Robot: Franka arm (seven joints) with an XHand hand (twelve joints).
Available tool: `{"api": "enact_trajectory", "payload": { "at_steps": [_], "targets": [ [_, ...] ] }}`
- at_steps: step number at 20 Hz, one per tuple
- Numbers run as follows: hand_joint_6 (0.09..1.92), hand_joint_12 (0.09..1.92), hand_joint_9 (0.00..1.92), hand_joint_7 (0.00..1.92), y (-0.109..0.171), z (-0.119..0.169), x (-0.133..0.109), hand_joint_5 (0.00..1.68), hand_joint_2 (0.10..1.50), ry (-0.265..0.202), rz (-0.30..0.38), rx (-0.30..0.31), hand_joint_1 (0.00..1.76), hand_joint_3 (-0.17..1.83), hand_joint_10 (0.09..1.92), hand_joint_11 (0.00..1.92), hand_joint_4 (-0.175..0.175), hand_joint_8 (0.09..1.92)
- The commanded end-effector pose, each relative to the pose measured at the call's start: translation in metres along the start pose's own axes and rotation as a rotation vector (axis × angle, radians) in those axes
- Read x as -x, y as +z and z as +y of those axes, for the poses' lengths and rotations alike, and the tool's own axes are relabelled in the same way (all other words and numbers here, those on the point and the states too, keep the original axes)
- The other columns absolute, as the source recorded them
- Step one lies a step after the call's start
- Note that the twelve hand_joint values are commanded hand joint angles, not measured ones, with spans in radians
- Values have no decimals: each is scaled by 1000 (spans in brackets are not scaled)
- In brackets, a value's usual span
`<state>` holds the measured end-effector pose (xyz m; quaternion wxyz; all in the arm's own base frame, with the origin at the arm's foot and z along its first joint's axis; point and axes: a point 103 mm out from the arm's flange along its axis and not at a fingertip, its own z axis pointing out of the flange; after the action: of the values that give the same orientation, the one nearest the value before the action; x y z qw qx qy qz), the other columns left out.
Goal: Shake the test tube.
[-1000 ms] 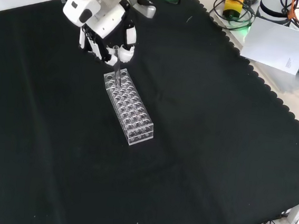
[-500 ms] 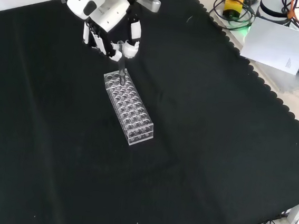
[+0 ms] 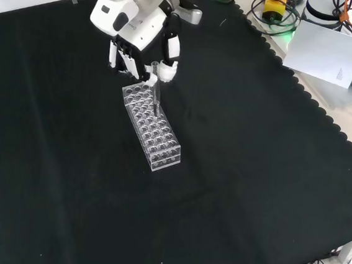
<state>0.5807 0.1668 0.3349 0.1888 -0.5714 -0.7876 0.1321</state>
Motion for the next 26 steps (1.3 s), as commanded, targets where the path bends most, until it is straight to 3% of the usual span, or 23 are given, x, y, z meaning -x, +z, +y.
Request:
{"api": "enact_trajectory", "payload": {
  "at_steps": [1, 11, 16, 21, 26],
  "targets": [
    [582, 1239, 1418, 1371, 0, -3, 14, 1303, 599, 31, -7, 2, 1432, 688, 198, 725, -175, 784],
    [580, 1240, 1420, 1373, 1, -35, 104, 1304, 598, 227, -23, 0, 1432, 689, 194, 724, -175, 781],
    [579, 1241, 1422, 1374, -2, -48, 133, 1305, 598, 290, -26, 4, 1432, 690, 192, 725, -175, 780],
    [578, 1241, 1423, 1374, -3, -50, 137, 1305, 598, 289, -24, 9, 1432, 690, 189, 725, -175, 779],
    [577, 1241, 1424, 1375, -2, -31, 104, 1306, 598, 232, -30, -2, 1433, 690, 187, 725, -175, 778]
  ]
}}
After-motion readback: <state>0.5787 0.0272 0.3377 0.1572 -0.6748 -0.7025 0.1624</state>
